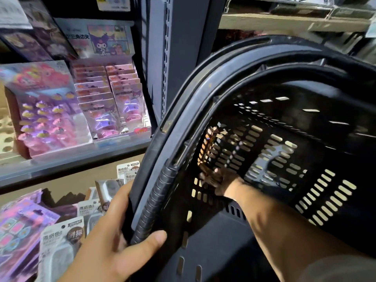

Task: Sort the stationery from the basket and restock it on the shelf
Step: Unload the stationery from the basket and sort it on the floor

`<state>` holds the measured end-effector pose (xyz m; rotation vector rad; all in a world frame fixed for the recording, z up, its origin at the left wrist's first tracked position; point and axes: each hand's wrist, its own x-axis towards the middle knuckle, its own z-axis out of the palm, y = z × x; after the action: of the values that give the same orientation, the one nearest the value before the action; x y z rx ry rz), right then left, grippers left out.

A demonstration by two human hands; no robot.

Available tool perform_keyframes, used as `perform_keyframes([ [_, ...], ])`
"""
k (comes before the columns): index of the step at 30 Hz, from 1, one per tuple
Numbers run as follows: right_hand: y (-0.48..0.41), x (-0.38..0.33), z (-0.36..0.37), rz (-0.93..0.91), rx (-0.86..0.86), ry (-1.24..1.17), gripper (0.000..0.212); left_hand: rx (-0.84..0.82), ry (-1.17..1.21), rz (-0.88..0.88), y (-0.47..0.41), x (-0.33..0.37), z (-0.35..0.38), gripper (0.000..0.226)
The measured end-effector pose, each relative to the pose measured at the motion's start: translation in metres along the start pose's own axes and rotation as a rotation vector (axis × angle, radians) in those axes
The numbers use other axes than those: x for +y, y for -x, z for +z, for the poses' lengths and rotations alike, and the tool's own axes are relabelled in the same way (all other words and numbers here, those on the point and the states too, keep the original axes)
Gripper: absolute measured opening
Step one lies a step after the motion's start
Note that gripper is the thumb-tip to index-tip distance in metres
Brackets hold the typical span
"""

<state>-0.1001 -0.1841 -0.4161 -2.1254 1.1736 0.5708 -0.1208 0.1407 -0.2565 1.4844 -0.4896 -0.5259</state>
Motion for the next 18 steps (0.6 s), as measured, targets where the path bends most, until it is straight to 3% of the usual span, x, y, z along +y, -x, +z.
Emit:
perform_keyframes([
  [1,0.006,0.004,-0.009,-0.002,0.06,0.096,0.032,-0.016,0.008,-0.013,-0.006,-0.007,-0.004,0.078],
  [4,0.002,0.019,-0.017,0.061,0.133,0.338,0.048,-0.021,0.033,-0.014,-0.006,-0.013,-0.008,0.078],
  [8,0.006,0.035,-0.016,0.062,0.161,0.549,0.052,-0.046,-0.013,-0.011,-0.01,-0.009,-0.01,0.072],
  [18,0.003,0.04,-0.015,0.122,0.104,0.498,0.052,-0.046,-0.017,-0.017,-0.012,-0.011,-0.016,0.067],
])
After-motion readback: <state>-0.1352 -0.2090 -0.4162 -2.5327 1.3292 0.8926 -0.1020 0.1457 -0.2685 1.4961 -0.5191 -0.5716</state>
